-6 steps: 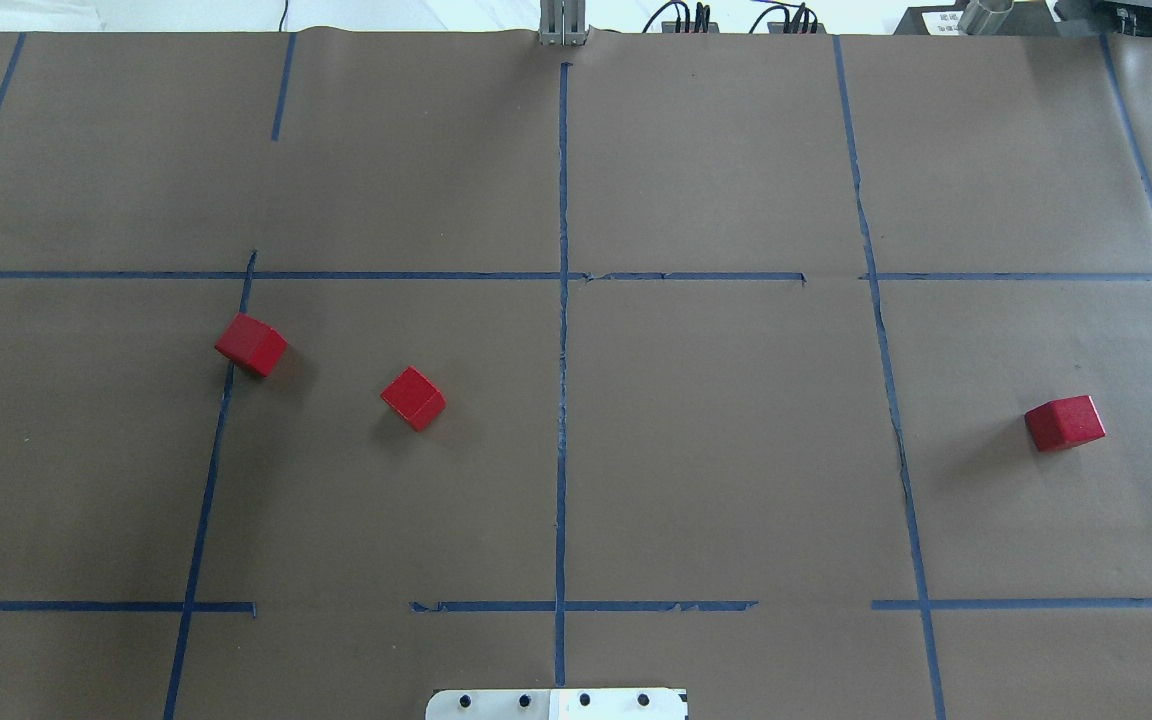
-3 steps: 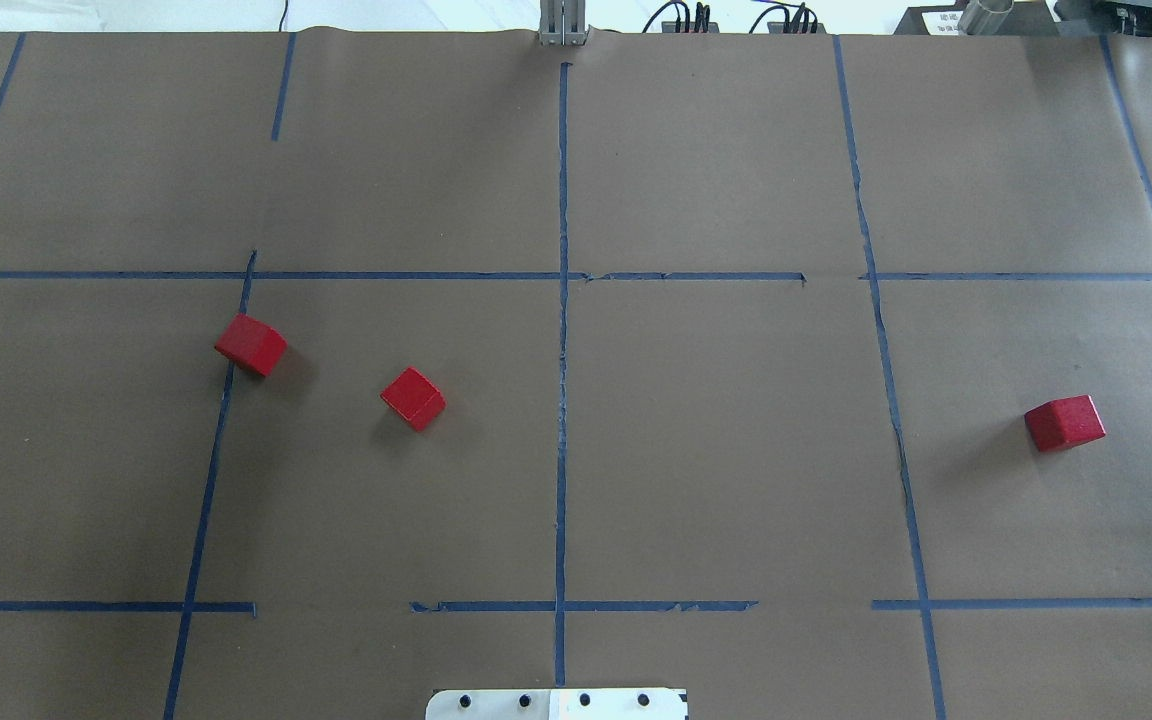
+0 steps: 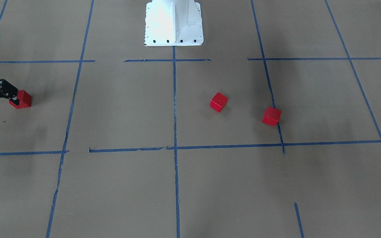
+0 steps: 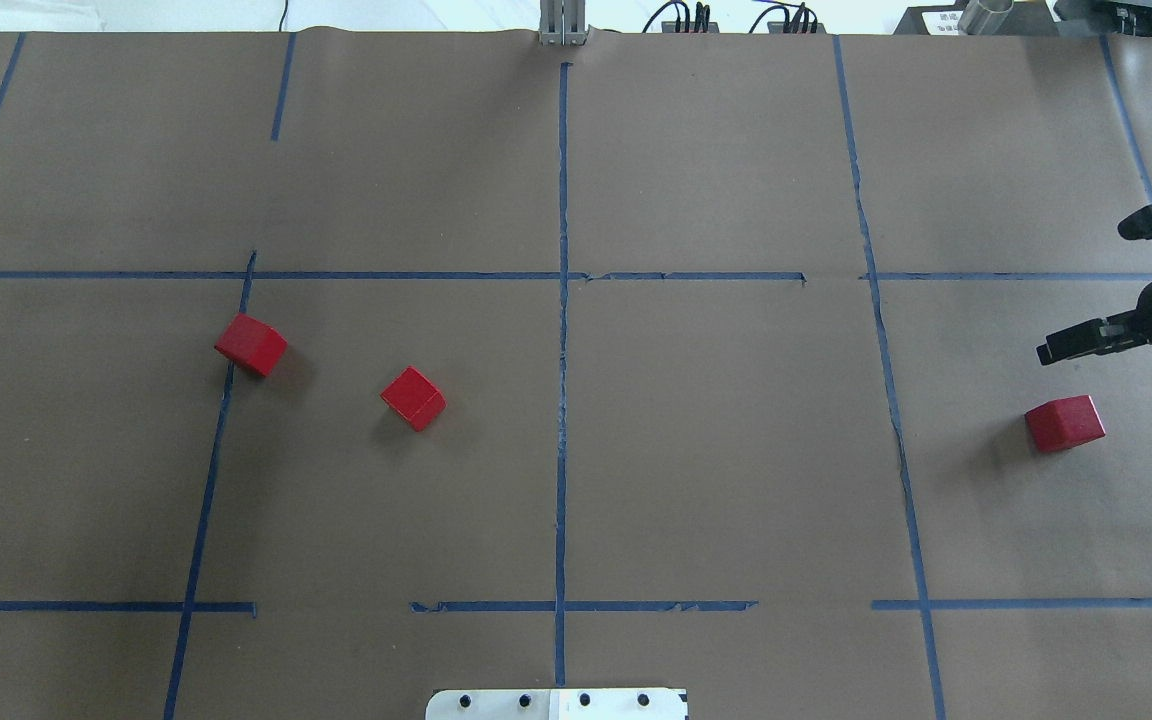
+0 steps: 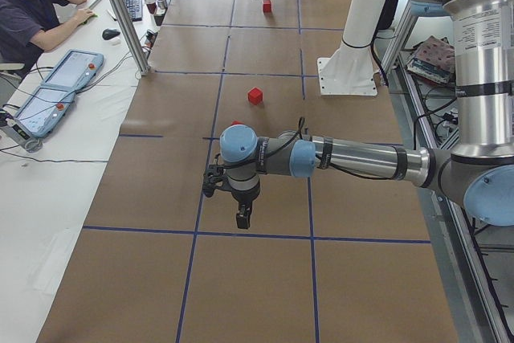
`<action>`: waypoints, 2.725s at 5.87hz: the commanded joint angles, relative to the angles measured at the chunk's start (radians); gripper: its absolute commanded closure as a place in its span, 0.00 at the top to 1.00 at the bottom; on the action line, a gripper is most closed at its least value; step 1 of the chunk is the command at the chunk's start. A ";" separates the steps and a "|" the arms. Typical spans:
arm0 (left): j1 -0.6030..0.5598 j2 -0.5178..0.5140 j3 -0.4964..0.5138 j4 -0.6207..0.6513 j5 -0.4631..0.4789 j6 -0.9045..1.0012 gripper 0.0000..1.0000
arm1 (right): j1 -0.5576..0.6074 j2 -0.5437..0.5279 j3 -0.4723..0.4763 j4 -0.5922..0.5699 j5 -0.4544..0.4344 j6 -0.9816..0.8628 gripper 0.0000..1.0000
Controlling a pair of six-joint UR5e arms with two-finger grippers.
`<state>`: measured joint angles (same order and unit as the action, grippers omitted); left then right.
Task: Form red blocks into L shape at center
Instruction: 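Reach the right gripper down to the lone red cube and grasp it, then carry the red cube with the right gripper to the table center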
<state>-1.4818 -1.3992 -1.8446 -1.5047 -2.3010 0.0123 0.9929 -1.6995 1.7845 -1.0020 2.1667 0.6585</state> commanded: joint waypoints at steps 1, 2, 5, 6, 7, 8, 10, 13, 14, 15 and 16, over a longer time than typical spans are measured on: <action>0.000 0.000 0.001 0.000 0.000 0.000 1.00 | -0.083 -0.049 -0.001 0.039 -0.037 0.026 1.00; 0.002 0.000 0.001 0.000 0.000 0.000 1.00 | -0.094 -0.066 -0.004 0.039 -0.038 0.017 1.00; 0.002 0.000 0.001 0.000 0.000 0.000 1.00 | -0.140 -0.074 -0.017 0.030 -0.053 0.013 0.67; 0.002 0.000 0.001 0.000 0.000 0.000 1.00 | -0.142 -0.066 -0.019 0.028 -0.053 0.013 0.35; 0.002 0.000 -0.001 -0.002 0.000 0.002 1.00 | -0.142 -0.062 0.004 0.028 -0.047 0.016 0.12; 0.002 0.000 0.001 -0.002 0.000 0.002 1.00 | -0.142 -0.021 0.037 -0.009 -0.044 0.027 0.06; 0.002 0.000 0.001 -0.003 -0.002 0.000 1.00 | -0.154 0.315 0.084 -0.406 -0.048 0.064 0.07; 0.002 -0.001 0.001 -0.009 -0.002 0.002 1.00 | -0.353 0.689 0.000 -0.636 -0.166 0.328 0.08; 0.002 -0.003 0.001 -0.009 -0.002 0.000 1.00 | -0.403 0.837 -0.151 -0.632 -0.204 0.430 0.07; 0.002 -0.003 0.001 -0.009 -0.002 0.000 1.00 | -0.455 0.936 -0.269 -0.623 -0.256 0.499 0.07; 0.002 -0.003 0.001 -0.011 -0.002 0.002 1.00 | -0.488 0.948 -0.321 -0.537 -0.272 0.562 0.07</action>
<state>-1.4803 -1.4019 -1.8439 -1.5145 -2.3025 0.0128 0.5426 -0.7920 1.5344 -1.5985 1.9200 1.1550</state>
